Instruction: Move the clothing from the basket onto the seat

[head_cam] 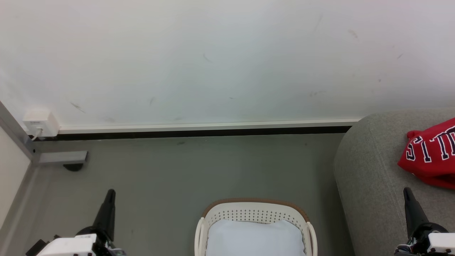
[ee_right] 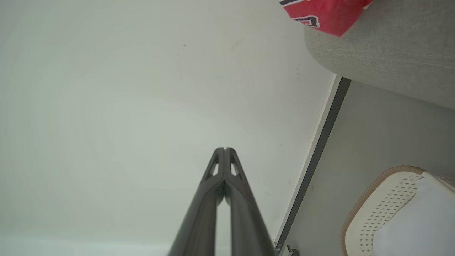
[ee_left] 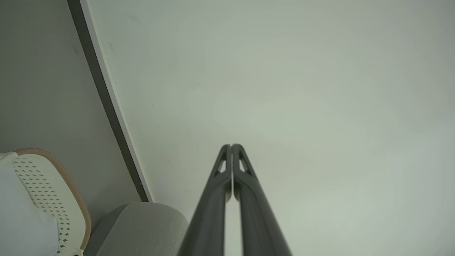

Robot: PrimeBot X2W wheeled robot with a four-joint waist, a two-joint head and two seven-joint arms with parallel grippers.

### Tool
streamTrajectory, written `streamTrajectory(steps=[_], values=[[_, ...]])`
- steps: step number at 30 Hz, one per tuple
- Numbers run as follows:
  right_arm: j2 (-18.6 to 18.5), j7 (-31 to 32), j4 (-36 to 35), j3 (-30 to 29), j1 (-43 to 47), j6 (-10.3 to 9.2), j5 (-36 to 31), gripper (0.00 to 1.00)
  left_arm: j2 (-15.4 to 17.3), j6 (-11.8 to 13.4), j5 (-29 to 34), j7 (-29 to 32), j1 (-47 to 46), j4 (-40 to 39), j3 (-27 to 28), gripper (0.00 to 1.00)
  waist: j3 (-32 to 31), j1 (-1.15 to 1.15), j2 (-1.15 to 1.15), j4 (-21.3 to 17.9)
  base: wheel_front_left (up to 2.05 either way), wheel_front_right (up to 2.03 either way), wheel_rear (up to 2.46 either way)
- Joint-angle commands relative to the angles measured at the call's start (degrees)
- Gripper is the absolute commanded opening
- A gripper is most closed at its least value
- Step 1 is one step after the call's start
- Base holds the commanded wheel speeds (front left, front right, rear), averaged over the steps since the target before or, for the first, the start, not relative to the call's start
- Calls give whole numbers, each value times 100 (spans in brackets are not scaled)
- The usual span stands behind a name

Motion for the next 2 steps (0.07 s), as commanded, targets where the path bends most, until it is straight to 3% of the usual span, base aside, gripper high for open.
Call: streamTrajectory(steps=[1, 2], values=[[-37, 25, -28, -16, -26, -12, 5, 0, 13, -20, -69, 27, -35, -9, 10, 0, 0, 0, 0, 0, 0, 0, 0], [-37, 25, -28, -17, -26, -12, 5, 0, 13, -20, -69, 27, -35, -6, 9, 0, 0, 0, 0, 0, 0, 0, 0]])
